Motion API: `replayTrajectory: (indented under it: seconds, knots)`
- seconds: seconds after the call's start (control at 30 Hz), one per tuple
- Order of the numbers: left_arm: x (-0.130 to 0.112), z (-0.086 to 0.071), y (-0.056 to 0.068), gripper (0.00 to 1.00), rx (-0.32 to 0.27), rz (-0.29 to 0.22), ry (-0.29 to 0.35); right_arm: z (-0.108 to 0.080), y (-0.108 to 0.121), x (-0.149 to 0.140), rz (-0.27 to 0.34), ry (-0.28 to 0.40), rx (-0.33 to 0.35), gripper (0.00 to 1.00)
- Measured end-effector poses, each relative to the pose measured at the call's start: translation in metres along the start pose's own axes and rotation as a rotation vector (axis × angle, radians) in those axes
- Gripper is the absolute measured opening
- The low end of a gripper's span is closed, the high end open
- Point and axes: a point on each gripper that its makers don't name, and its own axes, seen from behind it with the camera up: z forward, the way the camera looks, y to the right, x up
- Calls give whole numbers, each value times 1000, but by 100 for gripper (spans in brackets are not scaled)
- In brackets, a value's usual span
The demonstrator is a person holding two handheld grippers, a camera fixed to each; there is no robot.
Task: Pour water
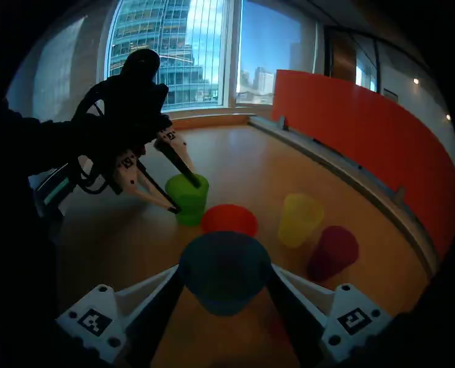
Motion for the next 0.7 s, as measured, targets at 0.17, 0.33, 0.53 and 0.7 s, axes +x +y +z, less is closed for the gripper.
replayTrajectory:
  seconds: [0.17,0.33,0.53,0.7]
  knots:
    - [-2,-1,-1,86,2,2,0,2,-1,-3,-7,-7,1,93]
    - [-4,1,-2,86,6,10,-9,3,-2,-2,-12,-10,2,93]
    - [-8,3,3,100,-11,-2,-24,5,-3,-4,-10,-12,4,93]
    - [-10,3,2,100,-15,-20,-26,7,-3,-5,-9,-12,6,93]
